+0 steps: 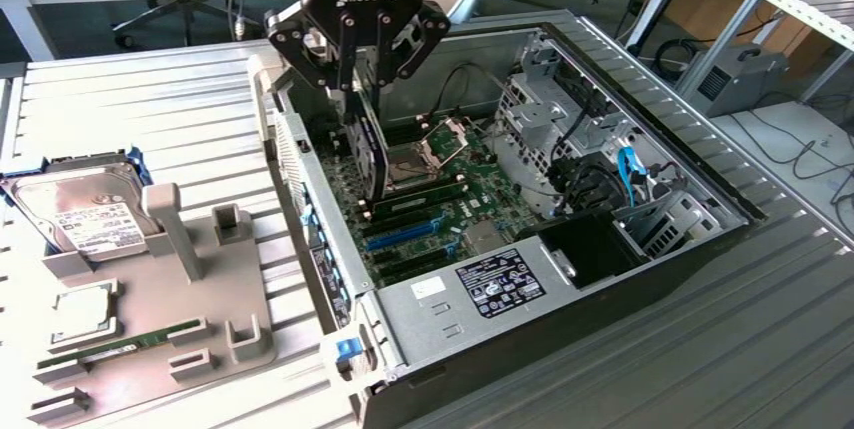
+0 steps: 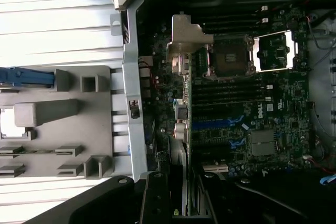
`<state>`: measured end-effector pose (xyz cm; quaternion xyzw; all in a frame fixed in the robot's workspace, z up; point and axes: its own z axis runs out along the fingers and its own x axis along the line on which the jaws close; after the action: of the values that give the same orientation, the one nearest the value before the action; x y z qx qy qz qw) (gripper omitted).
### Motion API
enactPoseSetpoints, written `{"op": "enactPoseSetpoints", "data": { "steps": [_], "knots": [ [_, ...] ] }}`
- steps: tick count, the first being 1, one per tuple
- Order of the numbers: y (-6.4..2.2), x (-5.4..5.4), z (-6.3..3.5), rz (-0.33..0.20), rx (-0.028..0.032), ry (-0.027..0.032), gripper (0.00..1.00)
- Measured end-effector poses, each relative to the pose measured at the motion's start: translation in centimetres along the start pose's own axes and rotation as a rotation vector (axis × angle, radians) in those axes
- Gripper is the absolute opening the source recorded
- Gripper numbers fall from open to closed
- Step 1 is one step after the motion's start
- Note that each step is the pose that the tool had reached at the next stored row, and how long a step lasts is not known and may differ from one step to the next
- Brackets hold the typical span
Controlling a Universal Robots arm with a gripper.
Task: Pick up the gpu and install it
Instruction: 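Pick up the gpu and move the gpu toward the slot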
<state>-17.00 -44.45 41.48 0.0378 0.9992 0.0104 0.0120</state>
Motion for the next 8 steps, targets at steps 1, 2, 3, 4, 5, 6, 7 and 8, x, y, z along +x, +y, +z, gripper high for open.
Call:
{"op": "enactPoseSetpoints", "data": {
  "steps": [1,2,3,4,5,6,7,8],
  "knots": [
    [0.01,-0.05,0.02,0.000,0.0000,0.0000,0.26],
    [0.01,-0.10,0.03,0.000,0.0001,0.0000,0.26],
    [0.01,-0.17,0.05,0.000,0.0000,0.0000,0.26],
    [0.02,-0.22,0.07,0.000,0.0000,0.0000,0.26],
    [0.02,-0.27,0.09,0.000,0.0000,0.0000,0.26],
    [0.03,-0.35,0.11,0.000,0.0000,0.0000,0.26],
    [0.03,-0.43,0.13,0.000,0.0001,0.0001,0.26],
    [0.04,-0.53,0.16,0.000,0.0001,0.0001,0.26]
  ]
}}
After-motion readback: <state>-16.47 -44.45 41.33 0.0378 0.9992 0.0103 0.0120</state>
